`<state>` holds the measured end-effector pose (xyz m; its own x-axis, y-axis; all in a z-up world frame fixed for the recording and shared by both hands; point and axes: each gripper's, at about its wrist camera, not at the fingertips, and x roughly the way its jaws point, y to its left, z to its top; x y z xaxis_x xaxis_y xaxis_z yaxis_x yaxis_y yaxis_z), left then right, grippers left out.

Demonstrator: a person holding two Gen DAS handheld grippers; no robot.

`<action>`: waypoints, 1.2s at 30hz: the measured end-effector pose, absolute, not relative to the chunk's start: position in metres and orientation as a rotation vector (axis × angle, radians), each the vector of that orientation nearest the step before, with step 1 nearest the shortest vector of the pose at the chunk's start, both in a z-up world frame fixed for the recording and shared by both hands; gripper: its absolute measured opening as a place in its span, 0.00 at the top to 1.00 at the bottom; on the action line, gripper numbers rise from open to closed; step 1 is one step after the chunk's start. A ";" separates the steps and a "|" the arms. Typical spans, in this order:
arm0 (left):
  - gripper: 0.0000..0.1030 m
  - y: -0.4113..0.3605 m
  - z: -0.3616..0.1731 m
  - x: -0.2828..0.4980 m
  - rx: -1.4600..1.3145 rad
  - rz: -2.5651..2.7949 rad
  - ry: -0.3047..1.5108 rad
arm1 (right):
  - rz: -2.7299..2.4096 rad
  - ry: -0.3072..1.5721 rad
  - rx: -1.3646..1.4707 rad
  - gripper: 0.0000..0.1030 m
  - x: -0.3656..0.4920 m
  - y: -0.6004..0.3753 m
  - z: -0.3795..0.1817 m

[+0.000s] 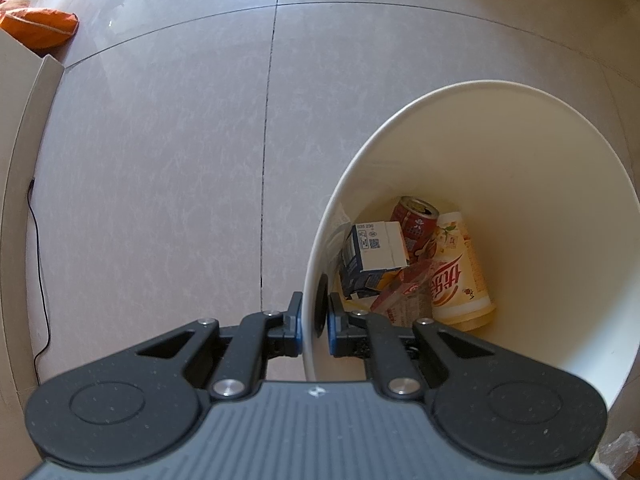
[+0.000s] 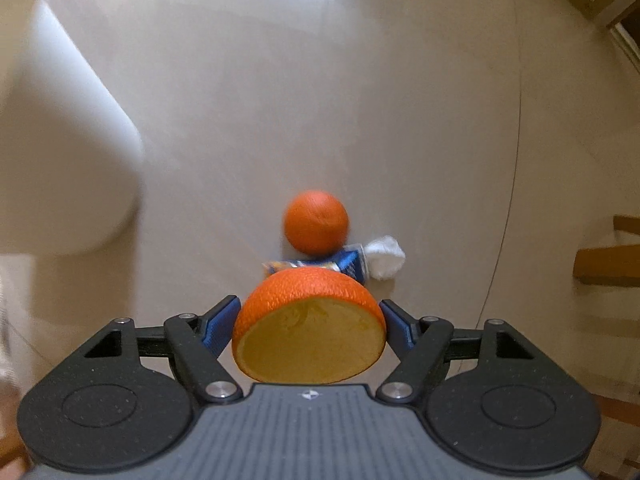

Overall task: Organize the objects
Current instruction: 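Carry the half orange into the bin and open the right tool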

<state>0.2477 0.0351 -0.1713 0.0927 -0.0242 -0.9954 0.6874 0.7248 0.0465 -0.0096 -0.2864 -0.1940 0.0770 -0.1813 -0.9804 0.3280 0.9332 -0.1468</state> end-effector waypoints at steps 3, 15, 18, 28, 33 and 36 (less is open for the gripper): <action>0.91 0.036 -0.171 0.248 0.593 -0.578 1.391 | -0.361 1.395 0.132 0.23 -0.002 -0.262 -0.156; 0.92 0.037 -0.169 0.253 0.571 -0.581 1.414 | -0.134 1.186 0.167 0.23 0.058 -0.159 -0.063; 0.92 0.038 -0.169 0.253 0.567 -0.584 1.417 | -0.074 1.159 0.127 0.23 0.075 -0.132 -0.058; 0.93 0.042 -0.172 0.254 0.551 -0.589 1.437 | -0.003 1.112 0.017 0.05 0.093 -0.095 -0.055; 0.93 0.041 -0.172 0.253 0.545 -0.582 1.439 | -0.036 1.144 0.047 0.05 0.092 -0.110 -0.057; 0.93 0.041 -0.172 0.255 0.542 -0.579 1.442 | -0.058 1.154 0.058 0.05 0.087 -0.116 -0.060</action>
<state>0.2551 0.0411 -0.1719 0.0421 -0.0409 -0.9983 0.6610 0.7504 -0.0029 0.0870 -0.1160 -0.0604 0.4033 -0.0157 -0.9149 0.0759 0.9970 0.0163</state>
